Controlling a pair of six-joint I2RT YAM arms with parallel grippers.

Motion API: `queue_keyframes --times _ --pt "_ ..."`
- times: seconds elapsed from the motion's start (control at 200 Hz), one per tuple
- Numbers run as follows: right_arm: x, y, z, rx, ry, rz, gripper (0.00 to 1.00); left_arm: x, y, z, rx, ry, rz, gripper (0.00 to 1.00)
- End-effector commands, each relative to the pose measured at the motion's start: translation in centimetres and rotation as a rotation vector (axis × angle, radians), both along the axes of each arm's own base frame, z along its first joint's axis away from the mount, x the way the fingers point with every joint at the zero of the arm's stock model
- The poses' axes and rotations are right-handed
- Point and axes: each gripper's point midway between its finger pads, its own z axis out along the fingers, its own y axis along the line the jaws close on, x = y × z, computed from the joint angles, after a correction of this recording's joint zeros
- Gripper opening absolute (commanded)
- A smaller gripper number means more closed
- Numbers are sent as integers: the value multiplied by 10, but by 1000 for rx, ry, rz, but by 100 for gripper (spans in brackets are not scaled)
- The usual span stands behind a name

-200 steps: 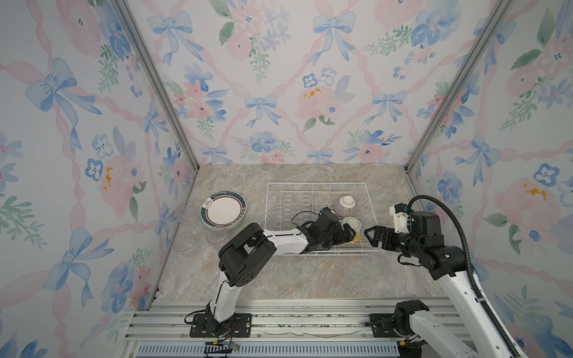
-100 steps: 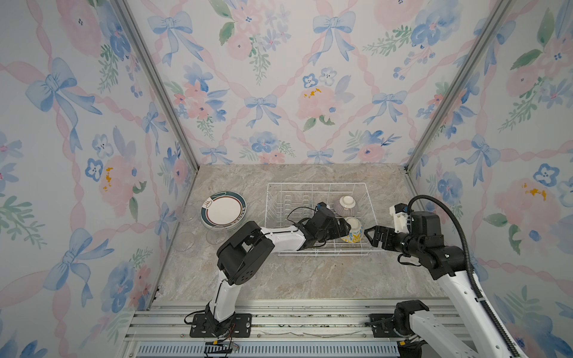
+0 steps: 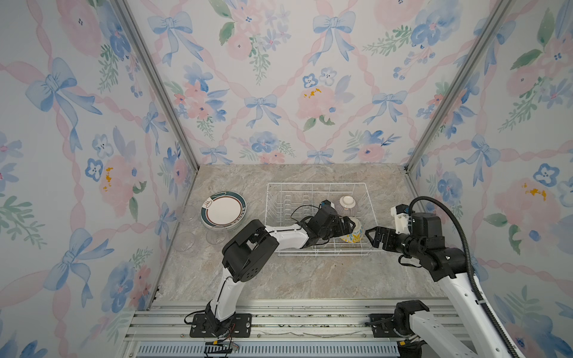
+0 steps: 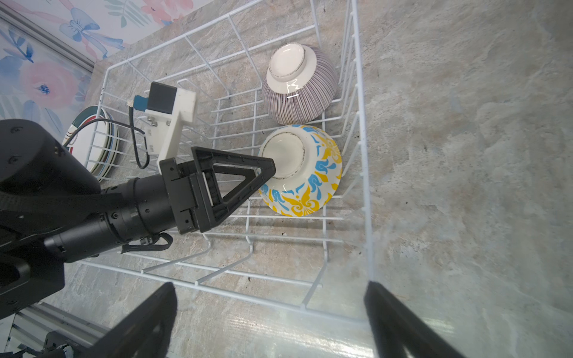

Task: Unload the mixed dishes from the dish rack
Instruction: 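Tilt the yellow-and-blue bowl up off the rack wires with the left gripper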

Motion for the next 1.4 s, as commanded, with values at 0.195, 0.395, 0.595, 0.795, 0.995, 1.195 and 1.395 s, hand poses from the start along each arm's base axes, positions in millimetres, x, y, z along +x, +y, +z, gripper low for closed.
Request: queue_keyframes --times 0.195,0.395,0.595,0.795,0.995,1.195,1.395 --pt "-2 -4 -1 -14 1 -9 97 5 3 -29 59 52 5 98" --pt "-1 -4 0 -8 -1 -12 97 5 -3 -33 55 69 -17 98" --pt "1 -4 5 -9 -10 -15 97 2 -7 -38 73 86 -61 98" --pt "6 -4 7 2 -13 -24 97 0 -6 -35 56 89 -68 98" --pt "6 -5 6 6 -11 -34 97 5 -12 -11 -52 33 -58 98" --pt "2 -8 0 -7 -1 -52 97 3 -22 10 -165 -20 -79 93" --pt "1 -10 -4 -11 7 -64 97 1 -26 16 -230 -37 -88 86"
